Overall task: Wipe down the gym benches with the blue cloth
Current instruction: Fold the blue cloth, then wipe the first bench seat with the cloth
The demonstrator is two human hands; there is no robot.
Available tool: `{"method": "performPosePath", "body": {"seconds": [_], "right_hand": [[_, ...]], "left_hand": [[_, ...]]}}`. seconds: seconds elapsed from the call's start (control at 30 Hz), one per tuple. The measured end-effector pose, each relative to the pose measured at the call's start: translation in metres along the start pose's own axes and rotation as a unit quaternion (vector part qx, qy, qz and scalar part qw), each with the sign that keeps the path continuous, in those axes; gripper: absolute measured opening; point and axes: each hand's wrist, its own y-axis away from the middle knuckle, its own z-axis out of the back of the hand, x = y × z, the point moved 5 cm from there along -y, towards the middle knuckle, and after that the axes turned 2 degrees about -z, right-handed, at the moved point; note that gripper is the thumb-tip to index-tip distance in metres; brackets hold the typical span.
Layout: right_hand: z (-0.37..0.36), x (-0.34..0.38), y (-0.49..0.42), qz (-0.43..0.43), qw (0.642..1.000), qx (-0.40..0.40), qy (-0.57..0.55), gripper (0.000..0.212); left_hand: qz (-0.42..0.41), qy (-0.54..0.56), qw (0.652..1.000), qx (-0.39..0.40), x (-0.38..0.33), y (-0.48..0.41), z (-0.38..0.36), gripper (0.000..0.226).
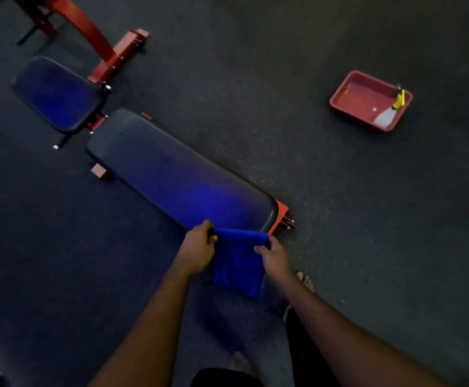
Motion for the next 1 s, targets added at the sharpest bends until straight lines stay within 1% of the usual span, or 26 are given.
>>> {"method": "performPosePath", "body": {"seconds": [0.1, 0.13, 0.2, 0.27, 0.33, 0.4, 0.43, 0.5, 0.53, 0.6, 0.63, 0.7, 0.73, 0.77, 0.83, 0.9, 1.0], "right_hand": [[-0.011, -0.013, -0.010, 0.008, 0.999, -0.038, 0.012, 0.023], [-0.016, -0.016, -0.011, 0.020, 0.998, -0.061, 0.018, 0.026], [-0.024, -0.022, -0.016, 0.052, 0.993, -0.102, 0.028, 0.023], [-0.032, -0.030, -0.019, 0.077, 0.985, -0.154, 0.014, 0.021], [-0.040, -0.039, -0.021, 0.102, 0.973, -0.208, -0.001, 0.018], [-0.047, -0.049, -0.027, 0.130, 0.958, -0.254, 0.009, 0.014], [-0.048, -0.052, -0.030, 0.144, 0.947, -0.285, 0.018, 0.014], [-0.051, -0.062, -0.033, 0.167, 0.920, -0.351, 0.037, 0.019], [-0.051, -0.068, -0.038, 0.164, 0.916, -0.366, 0.026, 0.021], [-0.048, -0.084, -0.049, 0.142, 0.915, -0.377, -0.032, 0.021], [-0.046, -0.095, -0.057, 0.128, 0.916, -0.373, -0.071, 0.022], [-0.043, -0.110, -0.076, 0.120, 0.916, -0.343, -0.167, 0.024], [-0.042, -0.120, -0.088, 0.127, 0.912, -0.327, -0.213, 0.025], [-0.042, -0.125, -0.097, 0.135, 0.908, -0.313, -0.245, 0.027], [-0.038, -0.129, -0.113, 0.158, 0.900, -0.300, -0.272, 0.030], [-0.035, -0.134, -0.123, 0.182, 0.891, -0.297, -0.290, 0.031], [-0.029, -0.138, -0.134, 0.233, 0.879, -0.293, -0.297, 0.034]], "left_hand": [[-0.027, -0.032, 0.999, 0.004, 0.016, -0.019, -0.006, 0.004], [-0.046, -0.043, 0.998, 0.004, 0.022, -0.027, -0.008, 0.007], [-0.081, -0.055, 0.995, -0.016, 0.026, -0.039, -0.010, 0.013], [-0.135, -0.049, 0.989, -0.039, 0.033, -0.050, -0.015, 0.019], [-0.183, -0.064, 0.980, -0.040, 0.043, -0.057, -0.026, 0.032], [-0.219, -0.134, 0.965, -0.046, 0.055, -0.057, -0.038, 0.050], [-0.244, -0.161, 0.955, -0.048, 0.056, -0.056, -0.044, 0.056], [-0.312, -0.191, 0.930, -0.024, 0.064, -0.056, -0.062, 0.058], [-0.336, -0.201, 0.920, -0.004, 0.067, -0.058, -0.070, 0.057], [-0.361, -0.222, 0.905, 0.027, 0.075, -0.069, -0.089, 0.056], [-0.359, -0.229, 0.904, 0.040, 0.080, -0.076, -0.103, 0.056], [-0.326, -0.245, 0.911, 0.058, 0.089, -0.089, -0.127, 0.065], [-0.318, -0.261, 0.910, 0.050, 0.094, -0.094, -0.142, 0.074], [-0.314, -0.279, 0.907, 0.029, 0.097, -0.096, -0.152, 0.082], [-0.320, -0.296, 0.899, -0.041, 0.099, -0.100, -0.166, 0.092], [-0.336, -0.294, 0.888, -0.107, 0.100, -0.101, -0.170, 0.092], [-0.361, -0.281, 0.873, -0.170, 0.104, -0.103, -0.175, 0.083]]}}
